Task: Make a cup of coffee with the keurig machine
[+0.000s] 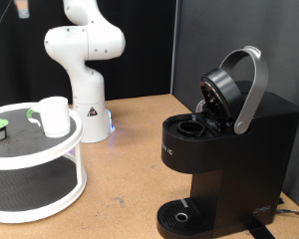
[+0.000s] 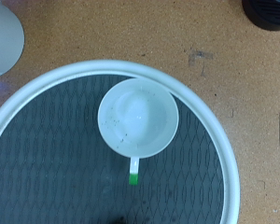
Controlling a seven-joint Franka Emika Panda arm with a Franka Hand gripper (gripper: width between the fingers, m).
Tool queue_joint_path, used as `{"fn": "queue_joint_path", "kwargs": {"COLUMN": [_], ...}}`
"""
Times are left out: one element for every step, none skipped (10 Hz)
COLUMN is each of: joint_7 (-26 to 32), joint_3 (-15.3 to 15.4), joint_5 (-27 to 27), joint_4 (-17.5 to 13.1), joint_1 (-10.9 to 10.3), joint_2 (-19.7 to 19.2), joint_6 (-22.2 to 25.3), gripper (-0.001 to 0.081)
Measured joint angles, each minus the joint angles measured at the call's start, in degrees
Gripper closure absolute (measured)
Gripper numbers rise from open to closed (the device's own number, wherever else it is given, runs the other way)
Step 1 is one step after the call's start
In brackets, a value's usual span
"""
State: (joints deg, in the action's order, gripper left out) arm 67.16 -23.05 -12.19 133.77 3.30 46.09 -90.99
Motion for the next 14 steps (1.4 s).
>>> {"fn": "queue_joint_path", "kwargs": {"joint_7": [1.08,1.92,3.31,4.19,4.17,5.67,8.47,12.62,17.37,22.67,26.71,29.11,28.57,30.21], "joint_3": [-1.41,-2.54,-3.25,-3.38,-3.39,-3.56,-3.97,-4.67,-5.71,-6.9,-8.11,-8.64,-8.65,-9.32], "joint_5": [-0.41,-1.02,-2.26,-2.96,-2.87,-2.87,-2.95,-3.57,-5.12,-7.37,-9.54,-10.71,-10.22,-8.43], "joint_4": [-0.63,-1.31,-1.87,-2.57,-2.47,-2.25,-1.89,-1.41,-0.6,0.44,1.45,2.03,2.02,2.03], "joint_1": [0.01,0.02,0.01,-0.02,-0.02,-0.11,-0.16,-0.34,-0.51,-0.75,-0.89,-1.28,-1.21,-1.46], "joint_2": [-0.31,-0.78,-1.31,-2.35,-2.29,-2.17,-2.07,-2.05,-2.08,-2.25,-2.67,-3.15,-3.14,-3.09], "joint_6": [0.0,0.01,0.5,0.97,0.95,0.95,0.78,0.26,-1.0,-2.44,-4.02,-5.06,-5.05,-5.15], "gripper": [0.0003,0.0003,0.0003,0.0003,0.0003,0.0003,0.0003,0.0003,0.0003,0.0003,0.0003,0.0003,0.0003,0.0003]}}
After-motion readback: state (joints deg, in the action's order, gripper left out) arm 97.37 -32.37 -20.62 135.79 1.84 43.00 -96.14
